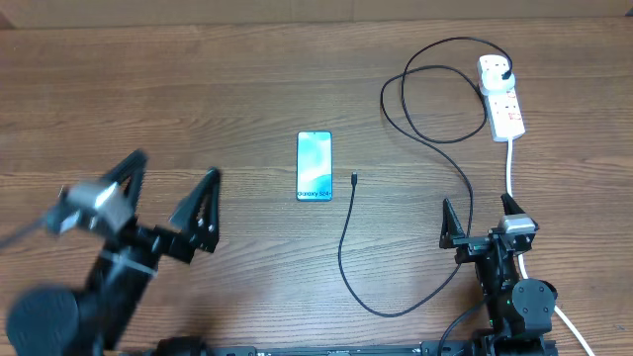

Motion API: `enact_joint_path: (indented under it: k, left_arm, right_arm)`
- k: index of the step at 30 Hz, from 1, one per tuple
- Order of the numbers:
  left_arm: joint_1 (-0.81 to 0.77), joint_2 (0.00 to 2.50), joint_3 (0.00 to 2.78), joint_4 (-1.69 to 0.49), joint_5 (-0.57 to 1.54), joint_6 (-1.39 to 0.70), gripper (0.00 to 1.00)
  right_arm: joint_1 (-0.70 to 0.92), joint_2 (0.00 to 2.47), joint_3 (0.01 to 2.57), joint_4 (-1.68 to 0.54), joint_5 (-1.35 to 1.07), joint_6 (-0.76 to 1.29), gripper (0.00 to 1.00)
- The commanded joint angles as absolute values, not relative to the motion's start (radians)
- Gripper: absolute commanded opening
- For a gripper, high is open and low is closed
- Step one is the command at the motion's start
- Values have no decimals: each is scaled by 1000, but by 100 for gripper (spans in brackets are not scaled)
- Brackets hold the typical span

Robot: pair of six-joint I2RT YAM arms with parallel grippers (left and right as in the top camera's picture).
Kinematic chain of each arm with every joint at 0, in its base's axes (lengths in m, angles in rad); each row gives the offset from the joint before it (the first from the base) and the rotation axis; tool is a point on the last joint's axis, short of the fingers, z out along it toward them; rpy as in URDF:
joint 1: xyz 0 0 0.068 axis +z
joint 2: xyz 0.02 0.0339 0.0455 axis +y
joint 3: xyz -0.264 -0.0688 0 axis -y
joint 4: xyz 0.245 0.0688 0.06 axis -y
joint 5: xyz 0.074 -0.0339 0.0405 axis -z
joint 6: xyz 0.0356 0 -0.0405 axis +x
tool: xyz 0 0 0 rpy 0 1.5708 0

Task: Plug charger to phone and switch on socket
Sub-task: 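Move the left gripper forward over the phone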

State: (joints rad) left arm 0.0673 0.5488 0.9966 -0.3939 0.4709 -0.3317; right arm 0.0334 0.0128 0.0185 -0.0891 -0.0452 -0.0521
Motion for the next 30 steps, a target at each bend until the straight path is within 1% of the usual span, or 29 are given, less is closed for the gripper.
enact_joint_path:
  k: [1, 5, 7, 11, 14, 16, 20, 22, 26, 30]
  left_arm:
    - [65, 687, 1096, -439, 800, -265, 100]
    - [64, 818, 1150, -431, 834, -268, 100]
    - [56, 891, 1221, -501, 794, -269, 100]
    - [-49, 1080, 1486, -846, 530, -216, 100]
    - [-189, 1250, 1721, -1143, 227, -205, 100]
    - [-295, 1362, 1841, -1275, 105, -205, 100]
    - [-429, 1507, 1890, -1342, 177, -209, 99]
    - [-461, 1558, 1889, -1324, 175, -217, 100]
    - [-499, 1652, 1899, -1313, 51, -463, 100]
    - [-496, 1753, 1953, -1396, 35, -519, 100]
  right_arm:
    - [30, 3, 8, -81, -46, -53, 100]
    - [30, 3, 8, -81, -46, -54, 100]
    - [30, 3, 8, -81, -46, -53, 100]
    - [30, 3, 8, -81, -46, -54, 100]
    - [30, 3, 8, -81, -46, -53, 100]
    - [30, 3, 8, -81, -46, -53, 100]
    - [30, 3, 8, -81, -46, -53, 100]
    - [30, 3, 8, -81, -46, -54, 100]
    - [30, 3, 8, -81, -46, -53, 100]
    - [30, 3, 8, -81, -46, -53, 100]
